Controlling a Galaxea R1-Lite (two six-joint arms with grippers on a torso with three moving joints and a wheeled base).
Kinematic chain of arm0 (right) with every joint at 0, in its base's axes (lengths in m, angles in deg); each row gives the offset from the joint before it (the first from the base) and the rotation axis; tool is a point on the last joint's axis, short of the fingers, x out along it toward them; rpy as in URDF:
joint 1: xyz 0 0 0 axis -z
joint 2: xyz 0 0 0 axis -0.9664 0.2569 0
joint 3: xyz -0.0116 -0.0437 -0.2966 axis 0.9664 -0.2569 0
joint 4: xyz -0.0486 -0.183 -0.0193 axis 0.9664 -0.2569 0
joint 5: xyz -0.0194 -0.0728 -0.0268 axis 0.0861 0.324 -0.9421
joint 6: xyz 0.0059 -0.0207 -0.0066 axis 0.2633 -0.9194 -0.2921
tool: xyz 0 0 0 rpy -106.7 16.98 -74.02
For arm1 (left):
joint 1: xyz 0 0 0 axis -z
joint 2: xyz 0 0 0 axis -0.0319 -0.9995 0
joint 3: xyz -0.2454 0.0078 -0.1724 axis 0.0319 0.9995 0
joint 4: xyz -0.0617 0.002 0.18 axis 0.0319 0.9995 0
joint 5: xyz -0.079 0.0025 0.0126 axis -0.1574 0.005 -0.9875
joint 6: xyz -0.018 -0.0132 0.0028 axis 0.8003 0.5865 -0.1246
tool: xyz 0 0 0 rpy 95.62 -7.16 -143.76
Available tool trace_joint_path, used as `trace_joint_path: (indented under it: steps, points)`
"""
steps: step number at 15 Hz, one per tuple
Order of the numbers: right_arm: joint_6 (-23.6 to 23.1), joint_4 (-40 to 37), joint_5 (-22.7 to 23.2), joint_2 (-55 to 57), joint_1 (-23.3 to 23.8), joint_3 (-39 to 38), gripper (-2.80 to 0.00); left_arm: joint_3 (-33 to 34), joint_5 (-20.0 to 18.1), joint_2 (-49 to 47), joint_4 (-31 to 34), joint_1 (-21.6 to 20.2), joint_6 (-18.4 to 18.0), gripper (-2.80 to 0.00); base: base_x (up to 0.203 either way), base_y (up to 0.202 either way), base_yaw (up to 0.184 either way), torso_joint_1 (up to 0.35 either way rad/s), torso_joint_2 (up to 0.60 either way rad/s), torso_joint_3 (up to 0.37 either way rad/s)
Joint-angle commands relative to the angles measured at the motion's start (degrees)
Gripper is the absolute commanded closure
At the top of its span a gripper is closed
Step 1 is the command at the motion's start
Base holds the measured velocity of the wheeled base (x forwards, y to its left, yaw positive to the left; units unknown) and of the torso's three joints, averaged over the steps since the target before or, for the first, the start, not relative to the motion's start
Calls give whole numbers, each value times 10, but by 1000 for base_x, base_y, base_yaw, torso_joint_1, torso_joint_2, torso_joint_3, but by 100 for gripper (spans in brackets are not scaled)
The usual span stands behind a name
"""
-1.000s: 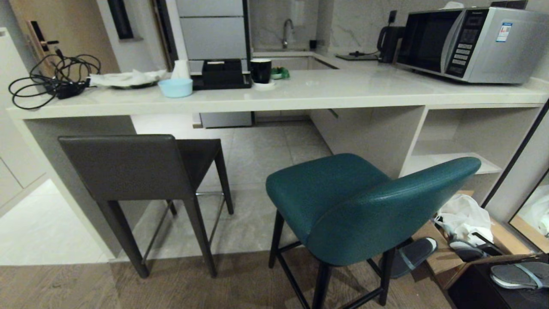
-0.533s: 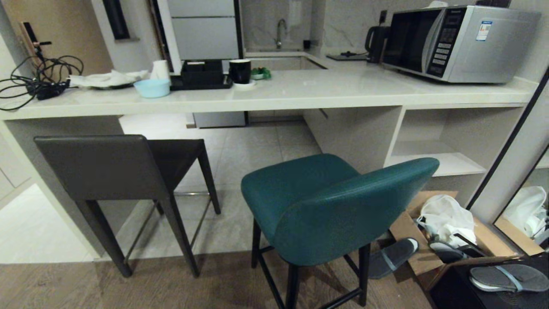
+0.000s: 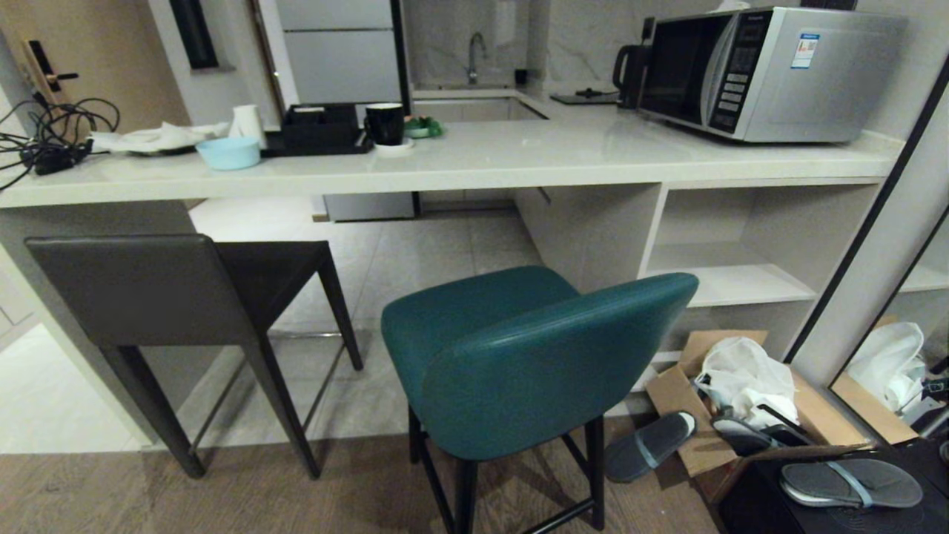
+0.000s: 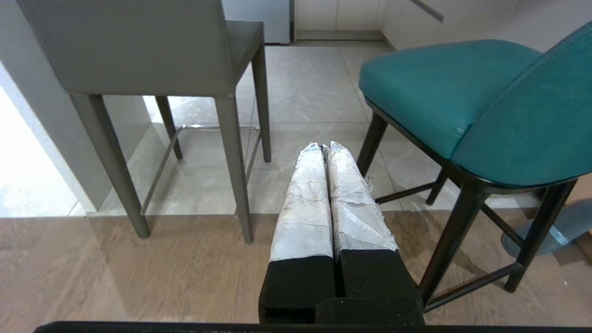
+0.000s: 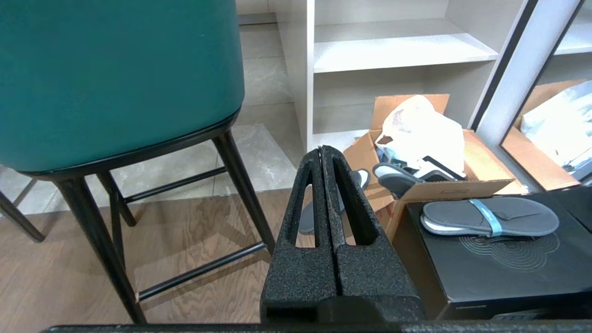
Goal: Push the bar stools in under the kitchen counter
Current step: Push the blue chair back under the dining table
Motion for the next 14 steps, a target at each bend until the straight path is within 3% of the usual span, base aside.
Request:
trace_joint_path:
  steps: [1, 6, 9, 12, 14]
  points:
    - [0, 0, 0, 1, 0, 0, 0, 11, 0, 0, -1, 0, 0, 0, 0, 0, 0, 0, 0, 0]
    - [0, 0, 0, 0, 0, 1, 0, 10, 0, 1, 1, -1, -2, 0, 0, 0, 0, 0, 0, 0]
    - [7, -3, 6, 45, -2, 51, 0, -28, -6, -25, 7, -2, -11, 0, 0, 0, 0, 0, 0, 0]
    - [43, 34, 11, 224, -5, 130, 0, -144, -12, -192, -19, -4, 35, 0, 0, 0, 0, 0, 0, 0]
    - [55, 122, 12, 378, -6, 168, 0, -193, -13, -348, -83, 7, 37, 0, 0, 0, 0, 0, 0, 0]
